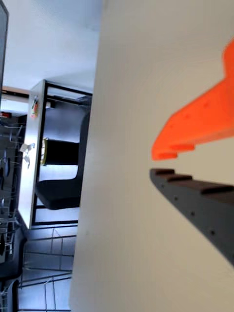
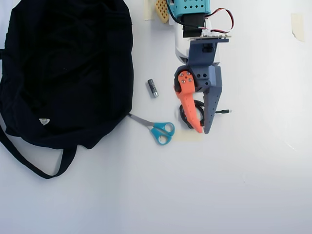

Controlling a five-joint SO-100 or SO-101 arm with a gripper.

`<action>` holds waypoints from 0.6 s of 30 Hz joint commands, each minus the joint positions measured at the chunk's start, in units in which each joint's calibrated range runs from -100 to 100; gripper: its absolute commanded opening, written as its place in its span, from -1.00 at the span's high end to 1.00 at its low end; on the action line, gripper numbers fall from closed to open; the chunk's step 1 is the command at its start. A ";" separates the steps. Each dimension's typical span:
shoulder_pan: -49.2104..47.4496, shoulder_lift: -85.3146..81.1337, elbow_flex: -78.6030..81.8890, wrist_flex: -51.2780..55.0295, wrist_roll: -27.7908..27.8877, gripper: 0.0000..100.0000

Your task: Put the cable into the black bag

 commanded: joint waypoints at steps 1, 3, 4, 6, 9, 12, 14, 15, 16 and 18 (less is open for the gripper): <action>0.30 3.36 -16.32 11.75 0.32 0.95; 0.38 4.19 -18.56 13.82 0.26 0.95; 0.38 4.28 -18.47 13.82 0.26 0.95; 0.23 4.28 -18.12 13.82 0.26 0.95; 0.30 4.28 -17.85 13.82 0.42 0.95; 0.38 4.28 -17.67 13.82 0.74 0.95; 0.30 3.28 -15.87 13.82 0.79 0.95; 0.45 3.03 -14.52 13.82 0.79 0.95; 0.68 2.70 -13.53 13.82 0.89 0.95; 1.57 1.70 -11.92 13.82 1.73 0.95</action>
